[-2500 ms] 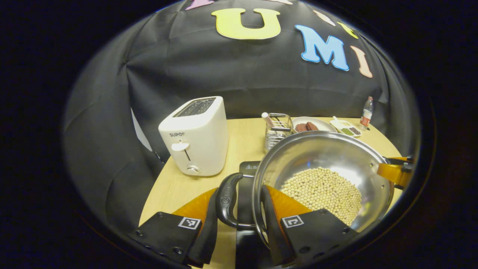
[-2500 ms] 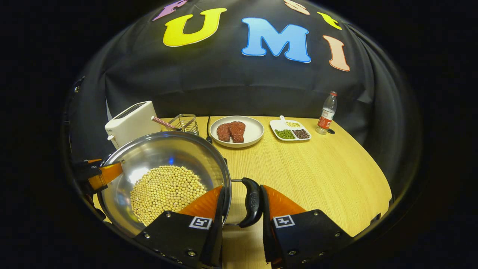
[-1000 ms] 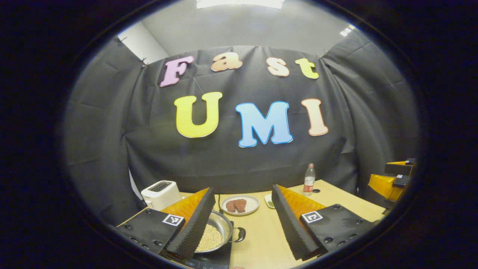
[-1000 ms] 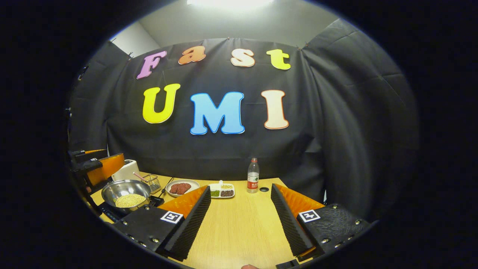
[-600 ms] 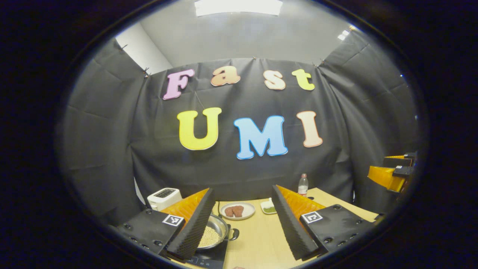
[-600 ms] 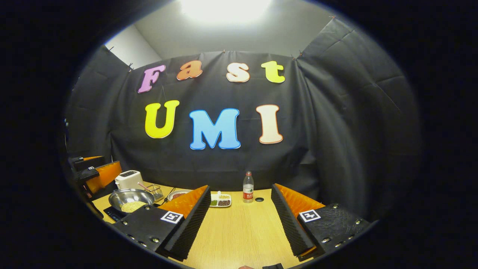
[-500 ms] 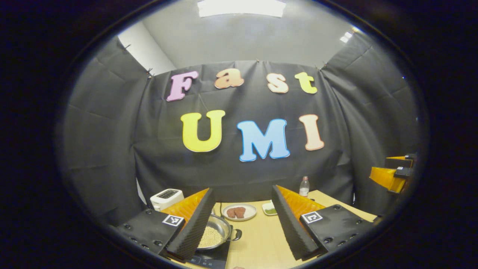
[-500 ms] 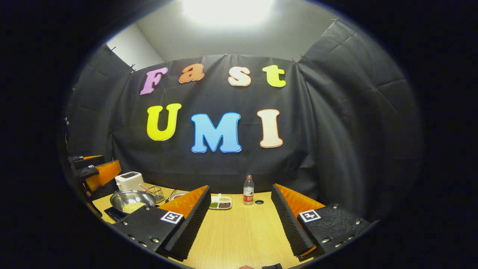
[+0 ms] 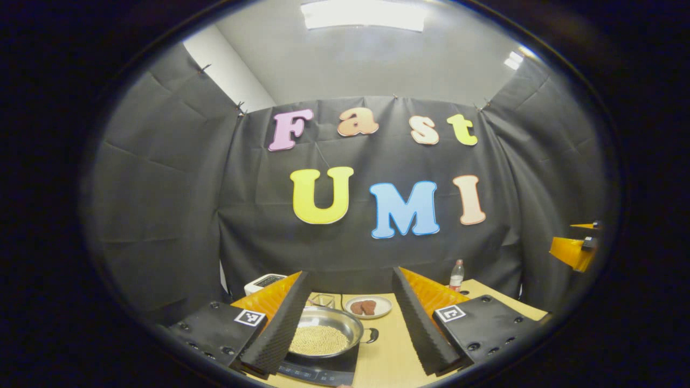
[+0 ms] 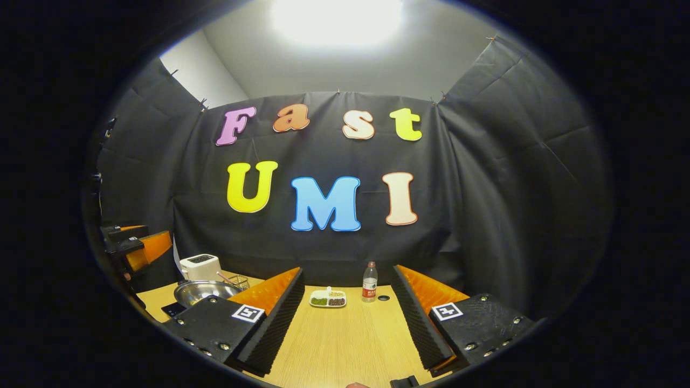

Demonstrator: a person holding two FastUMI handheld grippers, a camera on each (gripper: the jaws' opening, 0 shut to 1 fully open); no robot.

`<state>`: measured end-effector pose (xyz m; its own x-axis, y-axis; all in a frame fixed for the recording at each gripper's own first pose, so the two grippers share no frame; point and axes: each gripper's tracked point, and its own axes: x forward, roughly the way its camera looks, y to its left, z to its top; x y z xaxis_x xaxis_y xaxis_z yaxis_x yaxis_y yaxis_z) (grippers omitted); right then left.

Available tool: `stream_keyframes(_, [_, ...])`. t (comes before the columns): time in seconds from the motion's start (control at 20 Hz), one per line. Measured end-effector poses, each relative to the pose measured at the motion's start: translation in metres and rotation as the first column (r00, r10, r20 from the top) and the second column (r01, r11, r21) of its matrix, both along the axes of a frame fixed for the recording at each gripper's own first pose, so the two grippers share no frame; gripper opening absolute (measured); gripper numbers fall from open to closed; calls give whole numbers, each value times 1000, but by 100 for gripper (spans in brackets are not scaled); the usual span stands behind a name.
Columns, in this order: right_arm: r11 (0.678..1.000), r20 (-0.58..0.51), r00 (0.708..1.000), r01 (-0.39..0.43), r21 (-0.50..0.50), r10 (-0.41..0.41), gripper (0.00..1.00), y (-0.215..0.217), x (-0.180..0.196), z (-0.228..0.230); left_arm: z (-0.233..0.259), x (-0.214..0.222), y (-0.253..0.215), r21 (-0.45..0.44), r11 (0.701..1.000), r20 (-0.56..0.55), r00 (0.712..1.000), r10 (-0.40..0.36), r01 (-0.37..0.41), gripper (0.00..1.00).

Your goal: First push the handle of the pot to place it horizontally, then grasp the pot with both hands and set it on the induction cooktop.

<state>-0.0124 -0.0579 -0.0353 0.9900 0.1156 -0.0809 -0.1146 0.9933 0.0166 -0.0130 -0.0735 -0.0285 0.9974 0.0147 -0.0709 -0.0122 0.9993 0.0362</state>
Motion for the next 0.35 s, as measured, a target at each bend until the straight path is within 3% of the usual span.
stream_keyframes(0.35, [1000, 5, 1000, 0, -11, 0, 97, 7, -17, 7, 13, -12, 9, 15, 999, 21, 999, -28, 28, 98])
